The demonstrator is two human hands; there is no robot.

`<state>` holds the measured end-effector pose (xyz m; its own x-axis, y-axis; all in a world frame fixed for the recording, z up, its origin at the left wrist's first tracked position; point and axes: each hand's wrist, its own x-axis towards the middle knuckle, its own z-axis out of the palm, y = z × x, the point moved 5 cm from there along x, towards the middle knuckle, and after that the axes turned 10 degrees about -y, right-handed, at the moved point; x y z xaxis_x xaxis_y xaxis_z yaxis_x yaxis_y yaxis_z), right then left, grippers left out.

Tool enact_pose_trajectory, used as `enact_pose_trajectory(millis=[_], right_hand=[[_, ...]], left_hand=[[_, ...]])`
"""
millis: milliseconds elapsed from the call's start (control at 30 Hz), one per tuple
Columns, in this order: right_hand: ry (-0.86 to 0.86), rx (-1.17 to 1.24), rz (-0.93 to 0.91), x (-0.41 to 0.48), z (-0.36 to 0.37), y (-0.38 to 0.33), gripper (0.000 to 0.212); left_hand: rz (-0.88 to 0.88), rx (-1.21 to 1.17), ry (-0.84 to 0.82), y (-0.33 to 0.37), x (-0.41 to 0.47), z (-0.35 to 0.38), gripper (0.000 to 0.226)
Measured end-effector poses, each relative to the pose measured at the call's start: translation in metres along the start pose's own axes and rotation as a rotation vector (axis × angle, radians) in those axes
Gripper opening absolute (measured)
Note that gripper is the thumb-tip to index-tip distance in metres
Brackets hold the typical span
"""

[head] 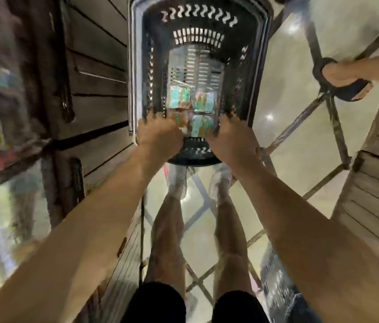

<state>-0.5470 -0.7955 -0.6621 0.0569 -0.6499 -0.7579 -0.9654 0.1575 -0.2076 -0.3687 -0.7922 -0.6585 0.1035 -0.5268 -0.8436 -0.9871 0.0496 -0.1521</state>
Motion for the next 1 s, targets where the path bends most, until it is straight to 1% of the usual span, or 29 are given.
enact_pose_trajectory(millis=[33,100,167,233,333,433,533,600,667,767,800,900,1000], right_hand=[[-0.013,0.015,-0.003,0.014,0.015,0.002,0.049],[-0.033,0.025,-0.014,0.037,0.043,0.006,0.050],[-0.045,0.018,-0.016,0.059,0.071,0.011,0.047],[-0.059,0.038,0.009,0.079,0.095,0.017,0.048],[-0.095,0.100,0.064,0.108,0.123,0.025,0.063],[-0.067,0.272,0.106,0.131,0.144,0.033,0.066],[-0.065,0.480,0.188,0.151,0.167,0.039,0.074],[-0.090,0.550,0.212,0.165,0.180,0.040,0.077],[-0.093,0.608,0.243,0.175,0.185,0.042,0.071],[-0.086,0.704,0.329,0.182,0.185,0.047,0.041],[-0.076,0.726,0.341,0.183,0.185,0.048,0.037],[-0.039,0.739,0.405,0.181,0.185,0.049,0.063],[-0.063,0.827,0.408,0.179,0.191,0.048,0.069]], left_hand=[[0.006,-0.017,-0.065,0.002,0.013,0.013,0.034],[0.042,-0.078,-0.108,0.010,0.041,0.038,0.039],[0.033,-0.130,-0.117,0.012,0.070,0.058,0.042],[0.013,-0.158,-0.123,0.014,0.097,0.075,0.045],[0.010,-0.208,-0.126,0.016,0.131,0.094,0.053],[-0.008,-0.412,-0.083,0.014,0.162,0.116,0.057],[-0.054,-0.626,-0.060,0.010,0.187,0.141,0.068],[-0.095,-0.718,-0.075,0.007,0.200,0.154,0.062],[-0.115,-0.778,-0.086,0.006,0.208,0.161,0.058],[-0.153,-0.819,-0.067,0.002,0.212,0.161,0.061],[-0.172,-0.825,-0.059,0.001,0.212,0.161,0.063],[-0.197,-0.813,-0.030,-0.003,0.212,0.161,0.065],[-0.199,-0.843,-0.070,-0.007,0.216,0.165,0.062]])
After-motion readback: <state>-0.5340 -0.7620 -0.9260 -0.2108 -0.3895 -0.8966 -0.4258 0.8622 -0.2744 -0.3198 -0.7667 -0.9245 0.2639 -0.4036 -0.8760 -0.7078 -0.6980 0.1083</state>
